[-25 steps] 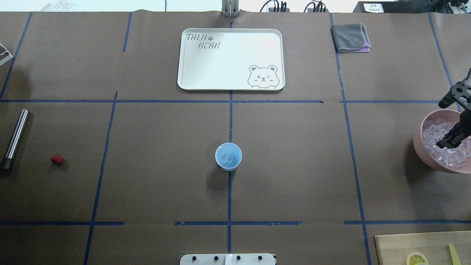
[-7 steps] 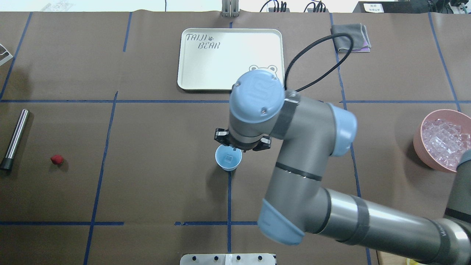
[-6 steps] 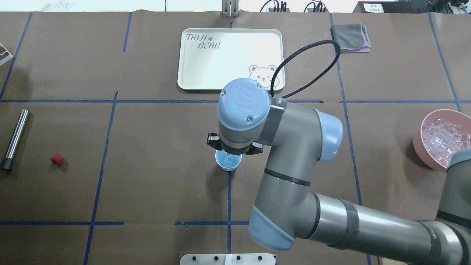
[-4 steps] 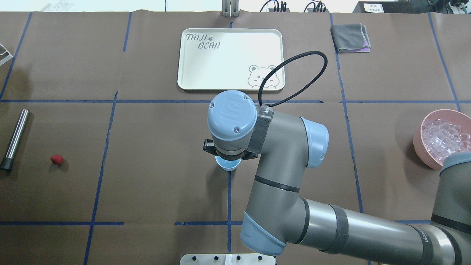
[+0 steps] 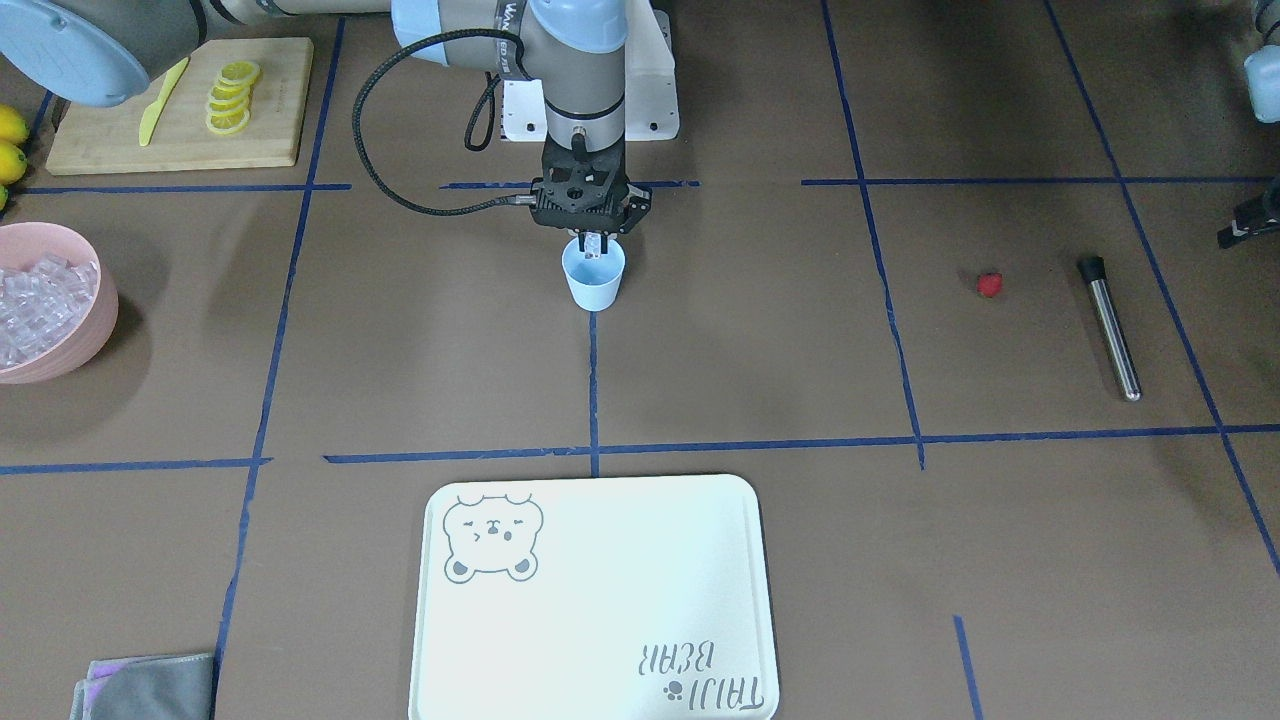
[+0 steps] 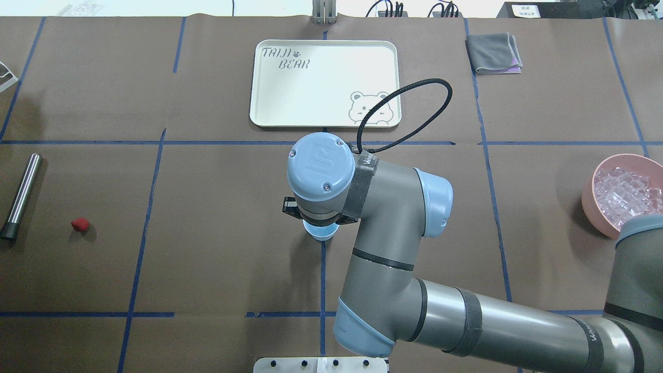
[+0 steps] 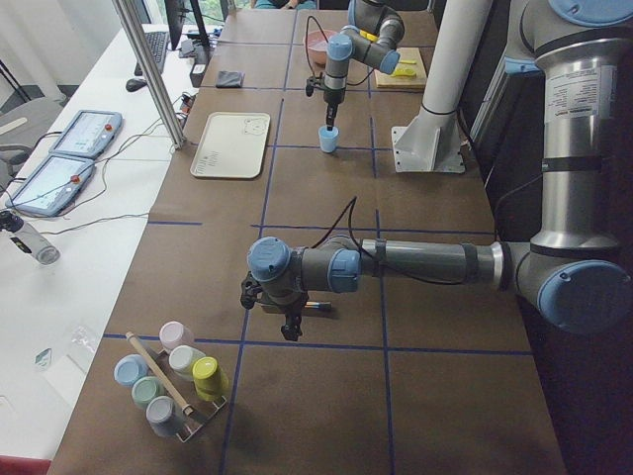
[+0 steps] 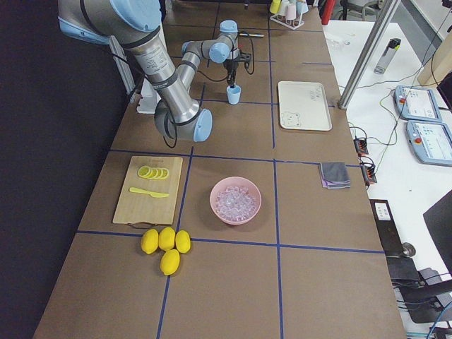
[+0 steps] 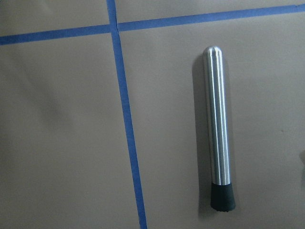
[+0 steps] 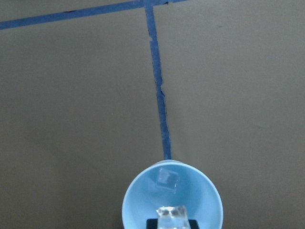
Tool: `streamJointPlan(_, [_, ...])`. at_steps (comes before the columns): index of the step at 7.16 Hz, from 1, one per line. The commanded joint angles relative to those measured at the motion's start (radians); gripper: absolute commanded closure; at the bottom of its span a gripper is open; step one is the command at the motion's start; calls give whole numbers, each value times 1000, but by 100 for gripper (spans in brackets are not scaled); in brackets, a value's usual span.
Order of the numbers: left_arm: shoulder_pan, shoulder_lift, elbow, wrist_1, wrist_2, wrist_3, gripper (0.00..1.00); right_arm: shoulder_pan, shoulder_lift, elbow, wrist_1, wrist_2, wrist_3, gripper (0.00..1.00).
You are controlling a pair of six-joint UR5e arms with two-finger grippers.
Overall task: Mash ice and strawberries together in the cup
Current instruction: 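Open the right gripper to drop the cube into the cup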
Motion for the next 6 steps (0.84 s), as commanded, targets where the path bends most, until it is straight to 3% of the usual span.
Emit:
streamJointPlan(1, [0, 0, 1, 0, 0, 0, 0, 0, 1, -7, 11, -7, -12, 2])
streamJointPlan(6, [5, 0, 1, 0, 0, 0, 0, 12, -1, 4, 10, -6, -18, 1])
